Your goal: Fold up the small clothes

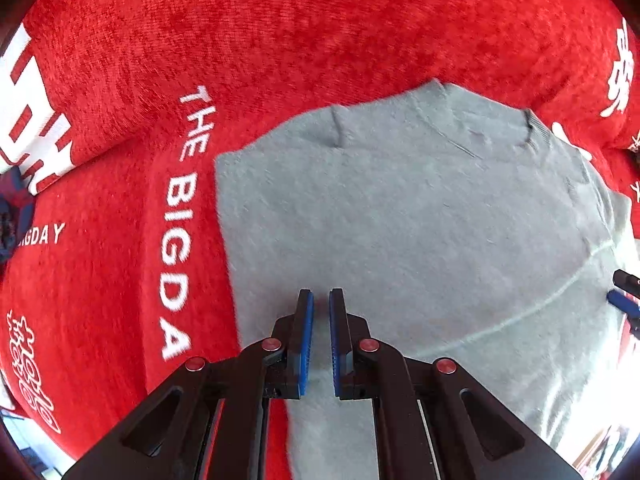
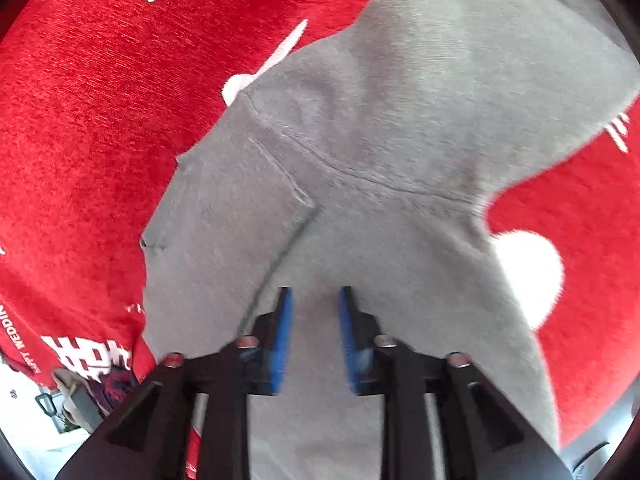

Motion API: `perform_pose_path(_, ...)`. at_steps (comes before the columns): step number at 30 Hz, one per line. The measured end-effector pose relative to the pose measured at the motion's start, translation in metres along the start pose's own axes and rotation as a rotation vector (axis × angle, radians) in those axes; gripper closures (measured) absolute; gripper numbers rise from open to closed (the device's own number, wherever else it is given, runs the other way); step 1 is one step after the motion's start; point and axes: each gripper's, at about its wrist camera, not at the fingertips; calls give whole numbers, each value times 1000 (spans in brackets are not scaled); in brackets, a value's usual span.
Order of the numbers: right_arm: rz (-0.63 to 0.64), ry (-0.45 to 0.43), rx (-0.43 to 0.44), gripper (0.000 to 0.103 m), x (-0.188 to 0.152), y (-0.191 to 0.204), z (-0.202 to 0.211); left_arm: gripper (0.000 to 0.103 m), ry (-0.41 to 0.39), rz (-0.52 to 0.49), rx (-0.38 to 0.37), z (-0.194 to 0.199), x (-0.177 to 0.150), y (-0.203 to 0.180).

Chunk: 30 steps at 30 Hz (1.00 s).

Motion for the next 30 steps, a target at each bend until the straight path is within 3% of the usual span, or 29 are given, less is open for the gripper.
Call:
perform_pose_path(1,5,0,-2,55,-2,-2,5,94,4,-2,-3,3,-2,-5)
perform_pose_path(6,12,26,11,53,-16,-8,10,94,21,-35,7,14,-9,-31)
perform_pose_path(10,18,42,39,39,-23,-9,10,93,38,-42,-4,17,-12,-47)
perform_pose_path(11,19,45,49,39,-24,-10,11,67,52,-40,-13,17,-12,-51)
perform_pose_path(12,16,50,62,39,-26,-12,13,8,63,-37,-17,18,-13,-54)
perform_pose_path(13,11,55,69,37,-27,-15,15,2,64,-28,-1,21,-14,-57)
perform_pose_path(16,2,61,96,27,-29,-23,21,1,33,-68,14,28,-16,-76)
perform_pose_path(30,-64,23,116,24,-16,-78,59,1,117,-154,-30,21,-15,-157)
Point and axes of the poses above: each gripper's, at about its wrist camera, not at the fingertips, and z roughly against the way its jaws point, y to its left, x to its top, and after that the axes turned 9 degrees about x, right-handed
